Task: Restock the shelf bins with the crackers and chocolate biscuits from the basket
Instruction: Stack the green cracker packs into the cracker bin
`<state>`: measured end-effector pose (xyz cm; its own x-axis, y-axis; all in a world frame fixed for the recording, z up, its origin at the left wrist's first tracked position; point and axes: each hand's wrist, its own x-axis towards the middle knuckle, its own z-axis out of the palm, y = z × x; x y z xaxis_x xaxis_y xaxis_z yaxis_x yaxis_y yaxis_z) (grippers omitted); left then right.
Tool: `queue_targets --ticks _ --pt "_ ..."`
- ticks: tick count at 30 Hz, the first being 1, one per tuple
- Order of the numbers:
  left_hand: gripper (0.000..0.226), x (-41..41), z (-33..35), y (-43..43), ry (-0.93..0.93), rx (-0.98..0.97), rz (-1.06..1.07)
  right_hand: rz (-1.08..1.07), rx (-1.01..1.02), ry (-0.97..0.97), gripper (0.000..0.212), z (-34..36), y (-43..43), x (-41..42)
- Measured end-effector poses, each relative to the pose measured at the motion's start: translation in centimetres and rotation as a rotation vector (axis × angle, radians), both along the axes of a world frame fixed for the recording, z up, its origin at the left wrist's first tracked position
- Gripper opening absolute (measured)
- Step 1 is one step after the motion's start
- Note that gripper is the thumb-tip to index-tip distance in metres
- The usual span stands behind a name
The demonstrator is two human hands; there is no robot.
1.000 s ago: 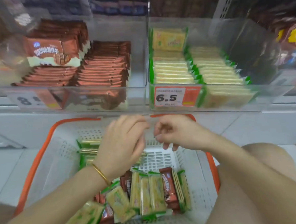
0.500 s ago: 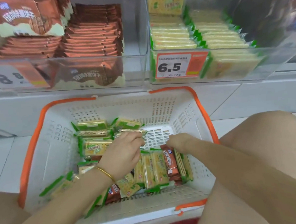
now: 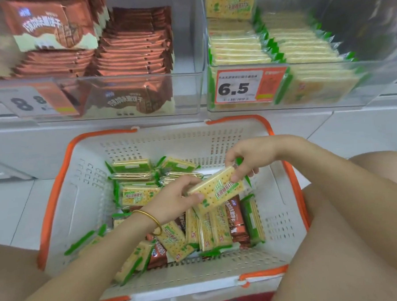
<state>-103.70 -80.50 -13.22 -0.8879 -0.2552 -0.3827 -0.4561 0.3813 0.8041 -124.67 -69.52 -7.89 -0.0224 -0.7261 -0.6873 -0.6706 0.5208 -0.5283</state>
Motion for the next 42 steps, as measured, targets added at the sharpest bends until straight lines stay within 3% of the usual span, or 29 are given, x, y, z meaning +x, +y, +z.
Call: queue_targets --ticks 3,7,11,16,20,23,26,30,34,39,42 --pt "0.011 0.0 0.9 -0.4 0.062 0.016 0.053 -0.117 -0.078 -0.07 0.022 1.1 0.6 -0.1" --pt "0.012 -0.1 1.8 -0.4 0.136 0.195 0.187 -0.333 -0.154 -0.249 0.017 1.9 1.5 0.0" --pt "0.011 -0.2 2.3 -0.6 0.159 0.361 0.27 -0.522 -0.25 -0.41 0.029 2.6 2.1 0.7" --pt "0.019 -0.3 4.5 -1.3 0.155 0.299 0.217 -0.559 -0.338 -0.442 0.019 3.8 3.2 1.7" --pt "0.026 -1.0 8.5 -2.1 0.198 0.232 0.132 -0.611 -0.437 -0.527 0.026 6.5 4.1 2.0" --pt "0.03 -3.2 12.2 -2.5 0.317 0.207 0.139 -0.684 -0.569 -0.54 0.031 9.6 4.5 0.9" --pt "0.019 -6.6 16.0 -3.0 0.489 0.192 0.274 -0.836 -0.712 -0.526 0.035 13.0 4.6 -1.6" --pt "0.022 -11.0 18.9 -4.8 0.652 -0.21 0.386 -1.06 -0.884 -0.399 0.019 15.6 3.0 -6.4" --pt "0.04 -14.6 19.1 -6.5 0.512 -0.713 0.204 -1.16 -0.873 -0.176 0.017 14.7 -1.6 -11.9" --pt "0.041 -16.0 18.4 -6.7 0.392 -0.954 0.057 -1.153 -0.828 0.009 0.062 13.5 -7.4 -15.2" --pt "0.05 -15.7 18.8 -6.5 0.36 -1.018 0.044 -1.119 -0.847 0.139 0.068 12.6 -9.7 -16.5"
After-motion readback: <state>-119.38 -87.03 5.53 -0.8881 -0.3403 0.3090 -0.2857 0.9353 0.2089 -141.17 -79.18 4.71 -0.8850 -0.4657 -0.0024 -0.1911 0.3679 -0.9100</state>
